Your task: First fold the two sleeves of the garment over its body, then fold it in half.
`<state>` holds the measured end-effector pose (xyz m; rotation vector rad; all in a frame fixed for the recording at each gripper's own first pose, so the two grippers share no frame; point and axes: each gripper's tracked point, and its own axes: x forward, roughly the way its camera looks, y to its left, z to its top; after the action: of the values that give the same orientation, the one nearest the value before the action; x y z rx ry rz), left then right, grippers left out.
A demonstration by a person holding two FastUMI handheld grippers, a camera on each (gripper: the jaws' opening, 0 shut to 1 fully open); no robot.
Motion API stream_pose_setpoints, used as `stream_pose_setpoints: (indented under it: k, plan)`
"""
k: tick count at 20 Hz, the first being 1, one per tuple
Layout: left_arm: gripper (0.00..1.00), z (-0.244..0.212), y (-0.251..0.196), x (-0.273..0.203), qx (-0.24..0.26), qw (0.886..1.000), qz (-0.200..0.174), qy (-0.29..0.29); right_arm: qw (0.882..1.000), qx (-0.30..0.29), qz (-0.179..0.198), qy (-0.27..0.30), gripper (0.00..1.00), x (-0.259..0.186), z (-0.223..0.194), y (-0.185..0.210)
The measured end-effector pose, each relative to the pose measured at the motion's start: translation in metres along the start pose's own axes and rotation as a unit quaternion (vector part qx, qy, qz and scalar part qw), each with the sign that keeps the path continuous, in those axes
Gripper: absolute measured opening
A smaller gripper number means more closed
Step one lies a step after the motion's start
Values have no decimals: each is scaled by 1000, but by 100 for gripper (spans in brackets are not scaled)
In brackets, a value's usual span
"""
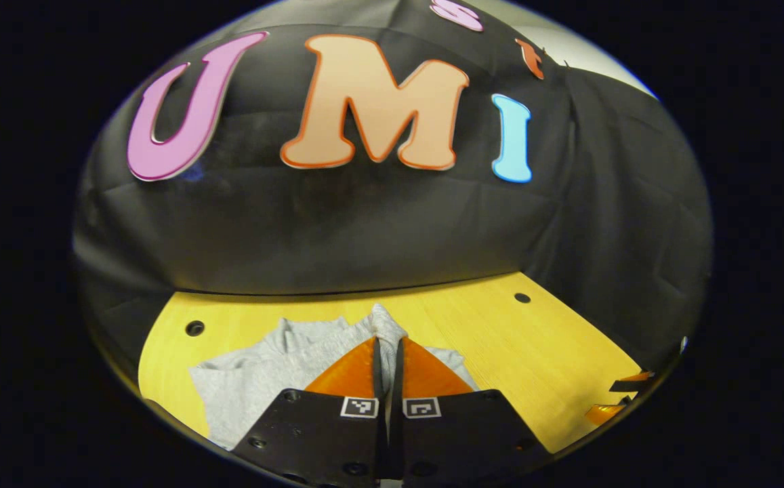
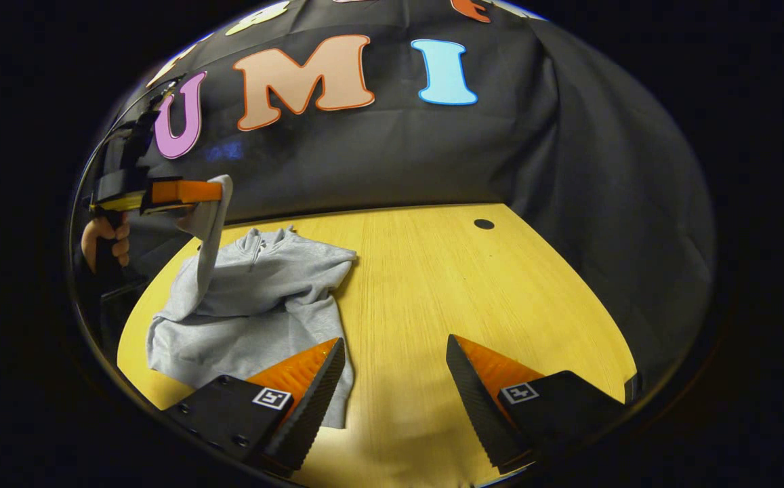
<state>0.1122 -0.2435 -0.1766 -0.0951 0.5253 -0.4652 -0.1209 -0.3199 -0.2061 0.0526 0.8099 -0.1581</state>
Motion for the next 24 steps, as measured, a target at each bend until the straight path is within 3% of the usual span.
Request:
stream_pose_setpoints:
  k: [5,6,8,10,11,12,15,16,22,23,24]
  plan:
    - [0,-43,-31,32,6,999,-22,39,1000,5,3,10,92,-4,-12,-9]
    - [0,-51,-35,39,6,999,-23,46,1000,5,5,14,96,-3,-17,-8]
    - [0,-62,-42,50,7,998,-22,60,1000,3,8,21,92,-4,-23,-8]
    - [5,-70,-50,54,7,997,-29,75,1000,0,15,20,96,-5,-24,-4]
    - [10,-67,-55,51,3,997,-39,71,1000,-2,20,20,92,-4,-23,-1]
    - [32,-62,-60,49,-3,997,-51,58,1000,-4,24,19,96,-3,-23,2]
    - [100,-44,-45,33,6,999,-38,28,999,-8,40,19,92,4,-20,18]
    - [98,-37,-36,22,12,999,-28,21,999,-8,45,17,96,6,-18,24]
    - [96,-31,33,-42,20,999,30,1,996,-11,86,18,96,22,-15,70]
    - [96,-35,50,-53,21,999,44,4,996,-14,91,19,92,24,-15,77]
    - [96,-41,66,-63,22,998,59,10,995,-19,95,20,96,26,-16,83]
